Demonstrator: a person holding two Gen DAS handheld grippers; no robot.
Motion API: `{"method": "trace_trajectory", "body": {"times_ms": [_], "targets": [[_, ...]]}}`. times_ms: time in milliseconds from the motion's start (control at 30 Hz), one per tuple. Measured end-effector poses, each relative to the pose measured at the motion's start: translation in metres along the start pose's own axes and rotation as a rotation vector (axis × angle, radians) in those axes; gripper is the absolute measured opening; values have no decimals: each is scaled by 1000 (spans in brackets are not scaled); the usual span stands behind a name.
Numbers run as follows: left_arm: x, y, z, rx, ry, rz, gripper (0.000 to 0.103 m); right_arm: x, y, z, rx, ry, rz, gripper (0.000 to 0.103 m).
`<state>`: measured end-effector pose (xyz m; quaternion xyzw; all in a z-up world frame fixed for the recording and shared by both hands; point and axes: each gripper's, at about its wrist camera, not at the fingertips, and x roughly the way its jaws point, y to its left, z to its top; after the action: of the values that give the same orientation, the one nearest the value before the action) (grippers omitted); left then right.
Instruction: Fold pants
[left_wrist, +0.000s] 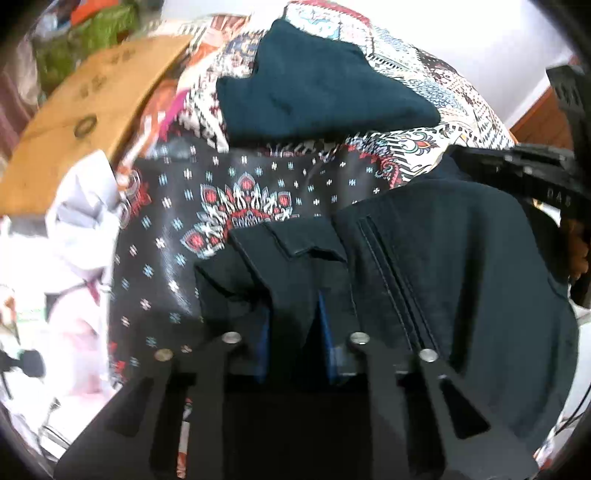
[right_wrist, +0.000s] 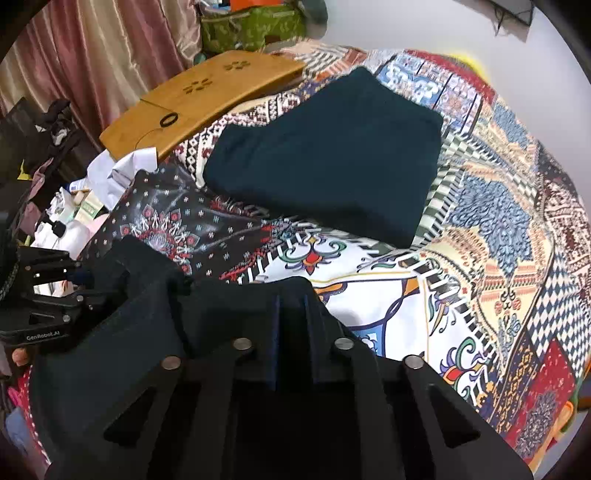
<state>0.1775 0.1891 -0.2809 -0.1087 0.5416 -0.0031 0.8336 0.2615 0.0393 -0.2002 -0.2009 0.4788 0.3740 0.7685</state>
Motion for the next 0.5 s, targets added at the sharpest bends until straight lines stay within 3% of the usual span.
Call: {"method": "trace_trajectory", "body": {"times_ms": [200, 333, 500], "targets": [[-25, 0, -2, 79, -89, 172, 14, -20, -9, 4, 37, -108, -8, 5], [-17, 24, 0, 19, -60, 187, 16, 0, -11, 8, 56, -63, -22, 5], [-16, 35, 7, -9, -18, 165, 28, -6, -7, 11, 41, -34, -37, 9]]}}
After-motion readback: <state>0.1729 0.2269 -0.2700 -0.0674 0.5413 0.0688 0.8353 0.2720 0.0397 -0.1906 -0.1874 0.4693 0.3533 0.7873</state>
